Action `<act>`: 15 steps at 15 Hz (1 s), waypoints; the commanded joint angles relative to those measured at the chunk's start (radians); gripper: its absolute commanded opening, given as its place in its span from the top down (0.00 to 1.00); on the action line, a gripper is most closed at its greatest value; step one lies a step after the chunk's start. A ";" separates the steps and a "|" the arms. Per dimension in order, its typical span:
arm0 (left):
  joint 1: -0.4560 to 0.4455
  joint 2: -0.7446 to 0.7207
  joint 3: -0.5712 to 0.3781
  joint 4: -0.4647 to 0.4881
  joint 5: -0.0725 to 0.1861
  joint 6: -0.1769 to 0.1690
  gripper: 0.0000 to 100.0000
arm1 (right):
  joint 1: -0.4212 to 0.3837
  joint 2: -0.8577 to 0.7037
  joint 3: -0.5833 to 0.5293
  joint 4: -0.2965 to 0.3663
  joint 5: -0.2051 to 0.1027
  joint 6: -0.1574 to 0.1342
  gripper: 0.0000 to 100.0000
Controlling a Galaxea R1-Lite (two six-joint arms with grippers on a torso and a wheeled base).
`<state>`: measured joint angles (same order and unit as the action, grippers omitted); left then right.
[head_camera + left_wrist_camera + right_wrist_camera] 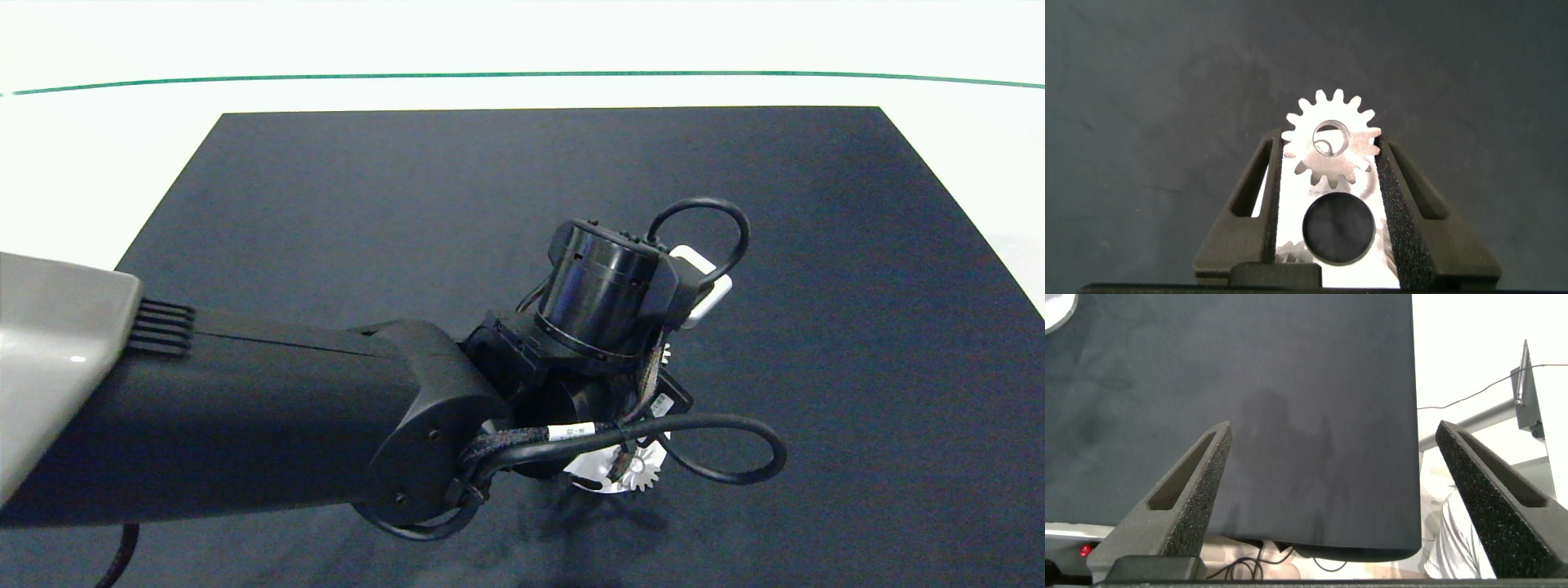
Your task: Install three planetary gears onto the carrier pins
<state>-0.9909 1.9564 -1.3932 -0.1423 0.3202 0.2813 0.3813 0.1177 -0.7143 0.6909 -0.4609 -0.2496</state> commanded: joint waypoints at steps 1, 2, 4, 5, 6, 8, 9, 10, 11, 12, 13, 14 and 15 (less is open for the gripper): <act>0.001 0.027 -0.004 -0.003 0.002 0.001 1.00 | 0.001 0.007 -0.005 0.004 -0.002 -0.002 0.00; 0.003 0.030 -0.004 -0.005 0.002 0.003 1.00 | 0.002 0.007 -0.005 0.004 -0.002 -0.002 0.00; 0.003 0.035 -0.006 -0.005 0.002 0.001 1.00 | 0.002 0.008 -0.007 0.004 -0.002 -0.002 0.00; 0.005 0.038 -0.006 -0.005 0.002 0.001 1.00 | 0.002 0.008 -0.007 0.004 -0.002 -0.002 0.00; 0.011 0.038 -0.006 -0.006 0.002 0.001 1.00 | 0.004 0.007 -0.007 0.004 -0.002 -0.002 0.00; 0.014 0.036 -0.003 -0.006 0.002 0.003 1.00 | 0.004 0.008 -0.007 0.004 -0.002 -0.002 0.00; 0.015 0.036 -0.001 -0.006 0.002 0.001 1.00 | 0.007 0.008 -0.007 0.004 -0.002 -0.002 0.00; 0.018 0.036 0.000 -0.006 0.002 0.001 1.00 | 0.008 0.007 -0.007 0.004 -0.002 -0.002 0.00; 0.021 0.035 0.002 -0.005 0.002 0.003 1.00 | 0.010 0.007 -0.005 0.004 -0.002 -0.002 0.00; 0.021 0.033 0.003 -0.005 0.002 0.004 1.00 | 0.010 0.007 -0.005 0.004 -0.002 -0.002 0.00; 0.021 0.032 0.003 -0.003 0.002 0.004 1.00 | 0.010 0.007 -0.005 0.004 -0.002 -0.002 0.00; 0.026 0.032 0.006 -0.005 0.002 0.004 1.00 | 0.010 0.008 -0.005 0.004 -0.002 -0.002 0.00; 0.028 0.033 0.013 -0.005 0.002 0.003 1.00 | 0.010 0.007 -0.005 0.004 -0.002 -0.002 0.00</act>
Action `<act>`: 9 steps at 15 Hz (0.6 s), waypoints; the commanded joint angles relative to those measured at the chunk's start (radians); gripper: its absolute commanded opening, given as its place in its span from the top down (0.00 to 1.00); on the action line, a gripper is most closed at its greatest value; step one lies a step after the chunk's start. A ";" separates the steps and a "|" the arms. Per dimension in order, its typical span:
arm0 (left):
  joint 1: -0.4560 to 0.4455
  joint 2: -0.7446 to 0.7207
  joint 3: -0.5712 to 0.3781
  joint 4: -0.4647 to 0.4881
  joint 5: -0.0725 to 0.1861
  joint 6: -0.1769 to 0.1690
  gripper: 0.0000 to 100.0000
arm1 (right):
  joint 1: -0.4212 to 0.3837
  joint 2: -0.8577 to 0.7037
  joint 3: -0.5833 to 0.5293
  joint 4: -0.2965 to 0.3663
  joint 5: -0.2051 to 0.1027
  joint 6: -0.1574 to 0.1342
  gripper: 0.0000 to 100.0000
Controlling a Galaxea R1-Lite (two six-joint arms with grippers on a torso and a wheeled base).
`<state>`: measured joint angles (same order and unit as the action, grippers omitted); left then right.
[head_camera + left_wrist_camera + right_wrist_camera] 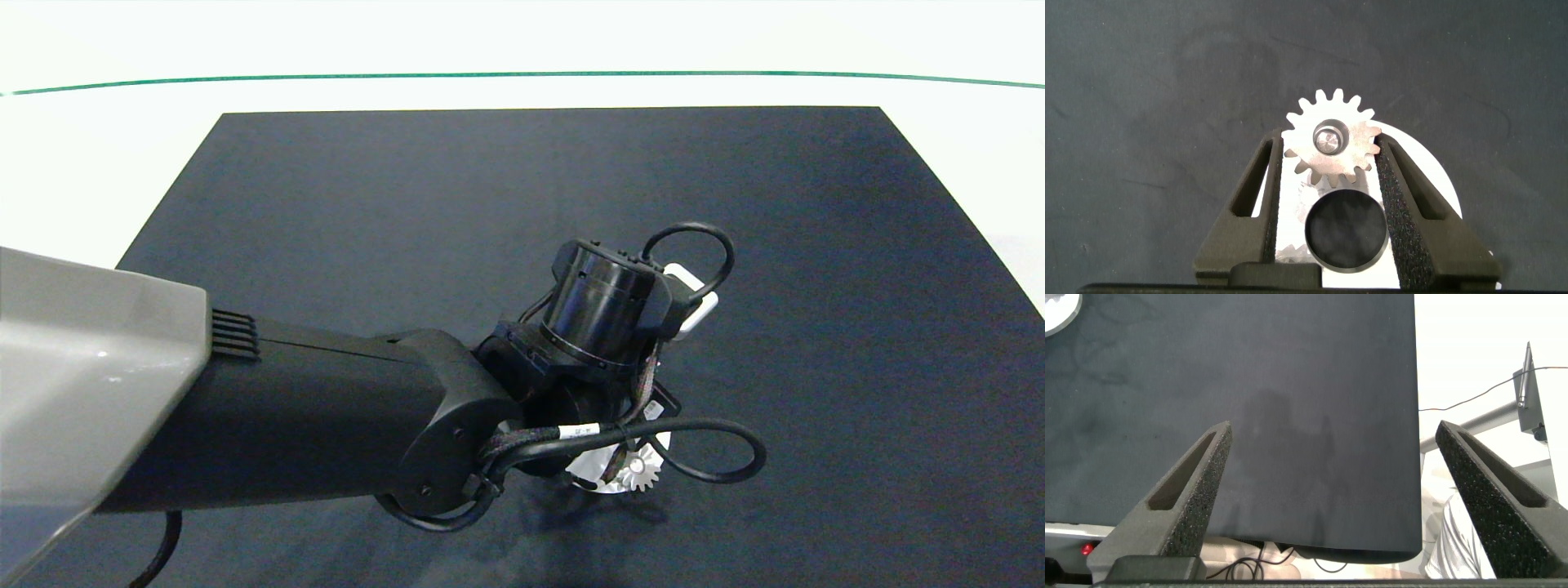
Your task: Install three planetary gears onto the carrier pins
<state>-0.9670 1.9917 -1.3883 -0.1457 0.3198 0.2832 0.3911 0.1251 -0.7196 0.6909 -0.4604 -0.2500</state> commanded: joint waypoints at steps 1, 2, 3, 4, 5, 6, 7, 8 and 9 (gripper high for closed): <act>0.004 -0.004 0.014 -0.003 0.002 0.001 1.00 | 0.000 -0.001 0.000 0.004 -0.003 -0.002 0.00; 0.004 -0.004 0.020 -0.005 0.002 0.001 1.00 | 0.000 -0.001 0.000 0.004 -0.003 -0.002 0.00; 0.004 -0.004 0.020 -0.005 0.002 0.001 1.00 | 0.000 -0.001 -0.001 0.004 -0.003 -0.002 0.00; 0.004 -0.005 0.020 -0.006 0.002 0.001 1.00 | 0.000 -0.001 0.000 0.004 -0.003 -0.002 0.00; 0.004 -0.005 0.022 -0.006 0.002 0.001 1.00 | 0.000 -0.001 0.000 0.004 -0.003 0.000 0.00; 0.002 -0.005 0.020 -0.006 0.002 0.001 1.00 | 0.000 -0.001 0.000 0.004 -0.003 -0.002 0.00; 0.001 -0.004 0.020 -0.006 0.002 0.001 1.00 | 0.000 0.001 -0.001 0.004 -0.003 0.000 0.00; 0.001 -0.002 0.020 -0.006 0.002 0.001 1.00 | 0.000 0.001 -0.001 0.004 -0.003 -0.002 0.00; -0.001 -0.001 0.018 -0.008 0.002 -0.002 1.00 | 0.000 0.001 -0.003 0.004 -0.003 0.000 0.00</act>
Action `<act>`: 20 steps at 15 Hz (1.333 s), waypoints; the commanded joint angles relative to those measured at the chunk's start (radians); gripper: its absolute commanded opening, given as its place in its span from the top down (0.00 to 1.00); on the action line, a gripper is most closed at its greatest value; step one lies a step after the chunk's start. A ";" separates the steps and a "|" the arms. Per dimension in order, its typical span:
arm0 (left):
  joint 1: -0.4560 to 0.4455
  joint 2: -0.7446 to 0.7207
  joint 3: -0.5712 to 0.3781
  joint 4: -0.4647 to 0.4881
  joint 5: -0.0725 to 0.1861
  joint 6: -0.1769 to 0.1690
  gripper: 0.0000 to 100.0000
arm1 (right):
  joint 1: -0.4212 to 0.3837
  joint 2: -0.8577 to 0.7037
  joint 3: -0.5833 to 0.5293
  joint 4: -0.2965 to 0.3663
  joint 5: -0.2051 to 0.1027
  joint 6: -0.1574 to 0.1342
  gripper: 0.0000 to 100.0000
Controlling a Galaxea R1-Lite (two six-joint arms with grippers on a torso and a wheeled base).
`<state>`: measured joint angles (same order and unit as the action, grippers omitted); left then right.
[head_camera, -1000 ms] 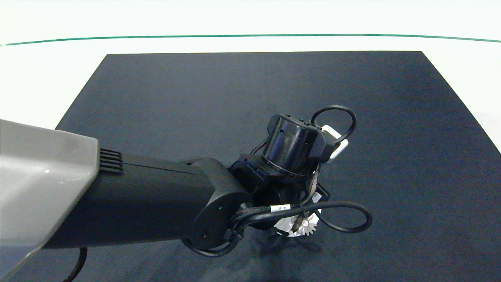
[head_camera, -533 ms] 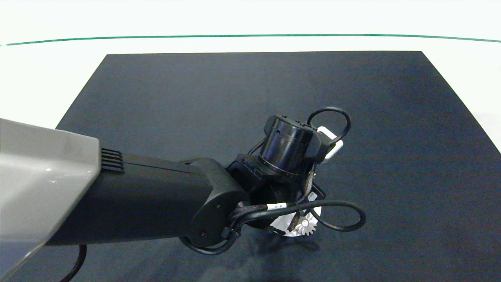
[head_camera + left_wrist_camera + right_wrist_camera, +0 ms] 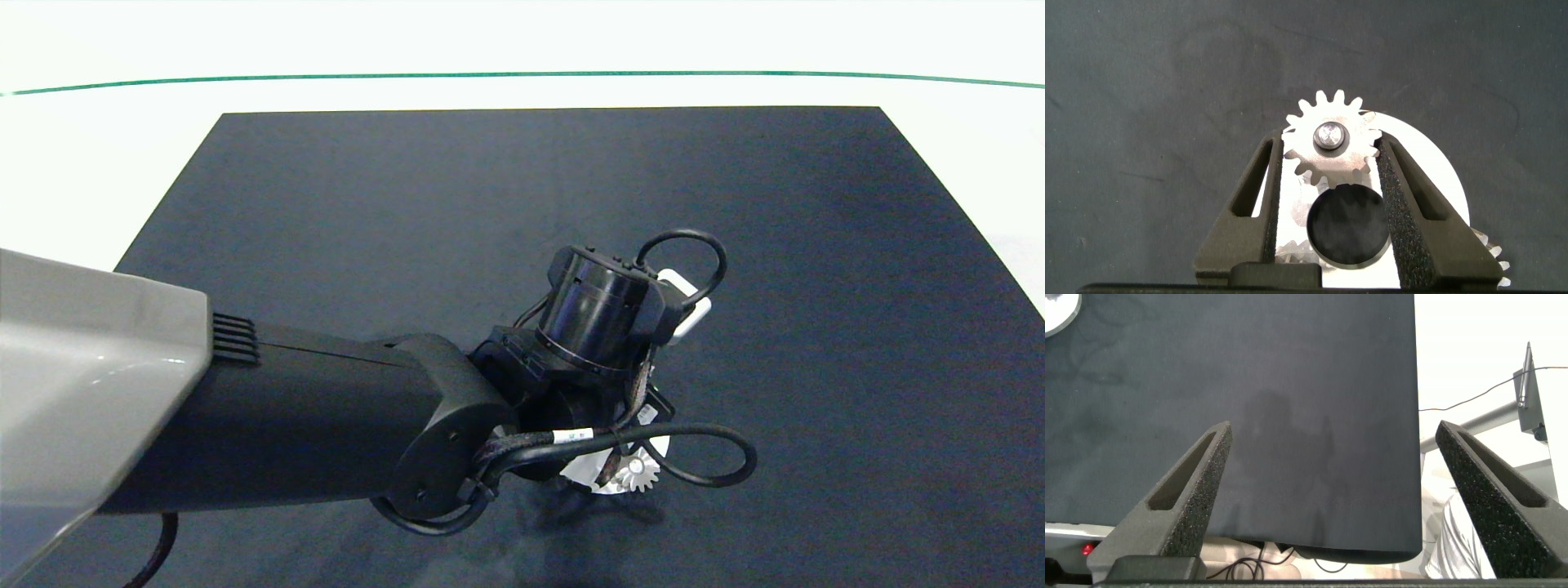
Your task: Install three planetary gears onto the carrier pins
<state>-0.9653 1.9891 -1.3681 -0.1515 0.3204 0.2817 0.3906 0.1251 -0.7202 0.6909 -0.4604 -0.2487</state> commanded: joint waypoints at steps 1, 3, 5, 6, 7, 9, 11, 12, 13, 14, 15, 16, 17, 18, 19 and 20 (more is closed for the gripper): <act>-0.004 0.005 -0.002 -0.002 0.002 -0.001 1.00 | 0.001 0.001 -0.005 0.004 -0.003 -0.001 0.00; -0.004 0.005 -0.003 -0.002 0.002 -0.001 1.00 | 0.001 0.001 -0.007 0.004 -0.003 -0.003 0.00; -0.003 0.005 -0.002 -0.002 0.002 -0.001 1.00 | 0.001 0.001 -0.007 0.004 -0.003 -0.001 0.00; -0.003 0.003 -0.002 -0.002 0.002 -0.001 1.00 | 0.001 0.001 -0.007 0.004 -0.003 -0.001 0.00; -0.003 0.005 0.000 -0.002 0.002 -0.003 1.00 | 0.001 0.001 -0.007 0.004 -0.003 -0.003 0.00; -0.004 0.008 0.000 -0.002 0.002 -0.003 0.00 | 0.001 0.001 -0.011 0.004 -0.003 -0.001 0.00; -0.006 0.011 -0.006 -0.002 0.002 -0.003 0.00 | 0.001 0.001 -0.013 0.004 -0.003 -0.003 0.00; -0.004 0.011 -0.008 -0.003 0.002 -0.003 0.00 | 0.001 0.001 -0.013 0.004 -0.003 -0.003 0.00; -0.004 0.010 -0.008 -0.002 0.002 -0.003 0.00 | 0.001 0.001 -0.013 0.004 -0.003 -0.001 0.00; -0.003 0.010 -0.006 -0.003 0.002 -0.003 0.00 | 0.001 0.001 -0.013 0.006 -0.003 -0.001 0.00; -0.003 0.010 -0.006 -0.003 0.002 -0.003 0.00 | 0.001 0.001 -0.013 0.004 -0.003 -0.003 0.00; -0.003 0.007 -0.006 -0.002 0.002 -0.003 0.00 | 0.001 0.001 -0.015 0.004 -0.003 -0.001 0.00; -0.003 -0.003 -0.006 0.004 0.002 -0.001 0.00 | 0.001 0.001 -0.013 0.006 -0.003 -0.003 0.00; -0.001 -0.009 -0.006 0.004 0.002 -0.001 0.00 | 0.001 0.001 -0.013 0.004 -0.003 -0.003 0.00; -0.001 -0.059 0.001 0.023 0.002 -0.001 0.00 | 0.001 0.004 -0.013 0.004 -0.003 -0.001 0.00; 0.000 -0.099 0.001 0.073 0.002 -0.003 0.00 | 0.001 0.013 -0.011 0.004 -0.003 -0.001 0.00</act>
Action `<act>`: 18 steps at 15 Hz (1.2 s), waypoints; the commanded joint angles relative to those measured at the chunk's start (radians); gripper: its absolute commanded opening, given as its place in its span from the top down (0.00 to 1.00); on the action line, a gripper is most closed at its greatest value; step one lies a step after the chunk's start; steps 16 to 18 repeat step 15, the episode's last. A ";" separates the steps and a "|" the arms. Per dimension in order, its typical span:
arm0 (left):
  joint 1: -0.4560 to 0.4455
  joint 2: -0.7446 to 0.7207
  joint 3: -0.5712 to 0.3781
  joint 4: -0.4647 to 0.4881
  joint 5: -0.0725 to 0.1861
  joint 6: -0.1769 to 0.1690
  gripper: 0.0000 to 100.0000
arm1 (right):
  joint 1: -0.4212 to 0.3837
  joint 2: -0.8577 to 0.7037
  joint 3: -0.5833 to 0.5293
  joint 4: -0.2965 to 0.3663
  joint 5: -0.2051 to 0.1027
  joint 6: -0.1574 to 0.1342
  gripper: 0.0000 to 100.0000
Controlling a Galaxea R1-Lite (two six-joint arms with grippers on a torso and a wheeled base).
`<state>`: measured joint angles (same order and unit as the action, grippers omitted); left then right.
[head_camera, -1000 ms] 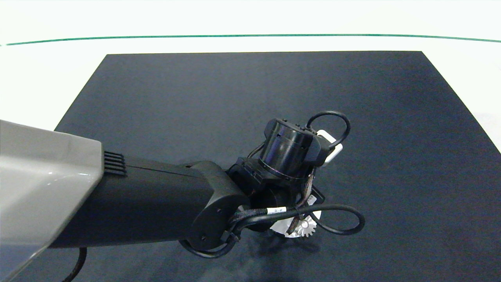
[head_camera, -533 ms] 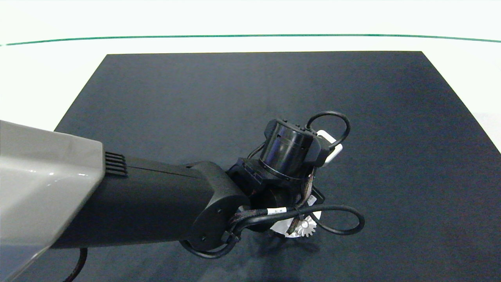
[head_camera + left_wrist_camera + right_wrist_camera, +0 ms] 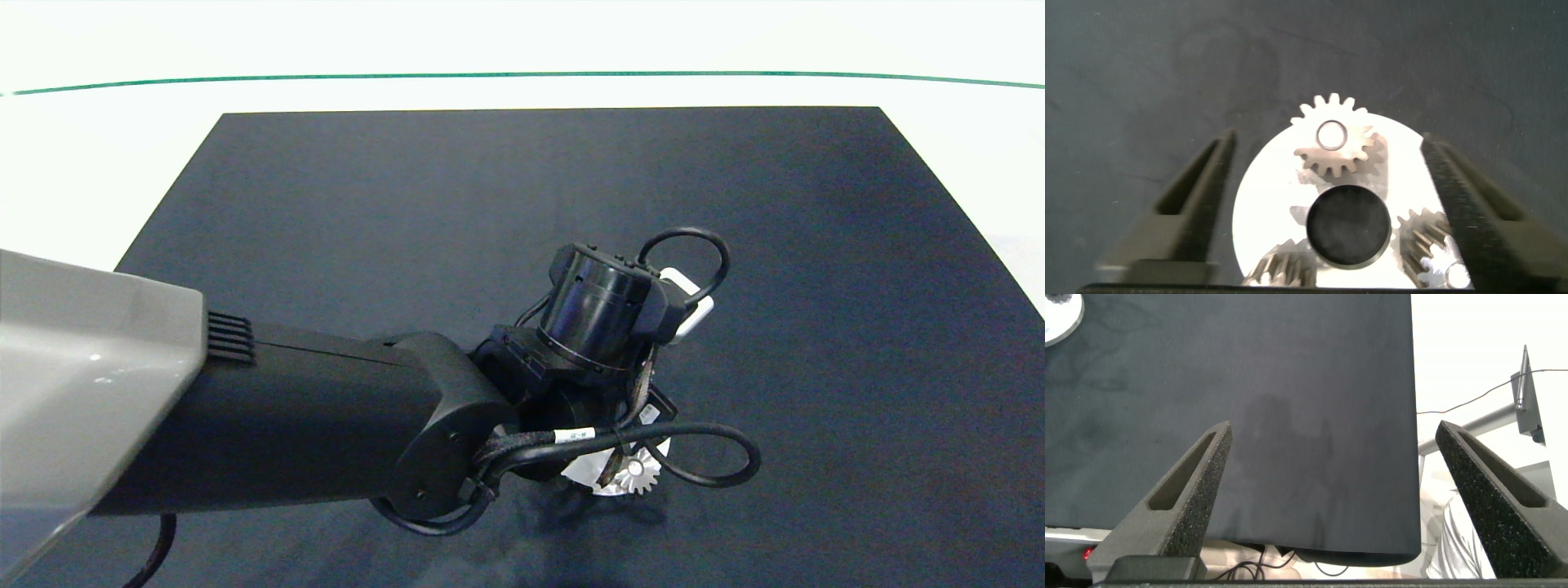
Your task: Install three planetary gears onto the carrier pins
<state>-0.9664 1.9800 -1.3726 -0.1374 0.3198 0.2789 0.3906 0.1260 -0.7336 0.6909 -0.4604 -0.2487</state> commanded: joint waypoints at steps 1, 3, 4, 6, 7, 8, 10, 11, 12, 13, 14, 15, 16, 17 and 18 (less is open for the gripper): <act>0.002 -0.141 -0.003 0.114 0.002 0.000 0.00 | 0.002 0.015 0.003 0.004 -0.003 -0.001 0.00; 0.015 -0.283 0.007 0.256 0.002 -0.006 0.00 | 0.004 0.027 0.005 0.004 -0.003 -0.001 0.00; 0.031 -0.368 0.021 0.345 0.002 -0.021 0.00 | 0.005 0.031 0.005 0.004 -0.003 -0.001 0.00; 0.037 -0.503 0.044 0.481 0.002 -0.073 0.00 | 0.007 0.043 0.007 0.006 -0.003 -0.001 0.00; 0.117 -0.636 0.052 0.641 0.002 -0.136 0.00 | 0.008 0.057 0.010 0.006 -0.003 -0.001 0.00; 0.213 -0.733 0.055 0.733 0.002 -0.147 0.00 | 0.005 0.067 0.010 0.006 -0.003 0.000 0.00; 0.443 -0.888 0.070 0.806 -0.015 -0.153 0.00 | 0.001 0.092 0.008 0.004 -0.001 0.005 0.00; 0.558 -0.965 0.099 0.803 -0.047 -0.152 0.00 | -0.003 0.113 0.003 0.001 -0.001 0.005 0.00; 0.650 -1.032 0.124 0.805 -0.090 -0.152 0.00 | -0.007 0.135 -0.006 -0.005 -0.001 0.005 0.00; 0.722 -1.103 0.159 0.803 -0.117 -0.147 0.00 | -0.016 0.158 -0.016 -0.017 -0.001 0.005 0.00; 0.762 -1.182 0.233 0.794 -0.116 -0.136 0.00 | -0.029 0.179 -0.027 -0.025 -0.003 0.005 0.00; 0.768 -1.267 0.314 0.766 -0.116 -0.124 0.00 | -0.038 0.196 -0.035 -0.025 -0.003 0.005 0.00; 0.768 -1.267 0.314 0.766 -0.116 -0.124 0.00 | -0.038 0.196 -0.035 -0.025 -0.003 0.005 0.00; 0.768 -1.267 0.314 0.766 -0.116 -0.124 0.00 | -0.038 0.196 -0.035 -0.025 -0.003 0.005 0.00; 0.768 -1.267 0.314 0.766 -0.116 -0.124 0.00 | -0.038 0.196 -0.035 -0.025 -0.003 0.005 0.00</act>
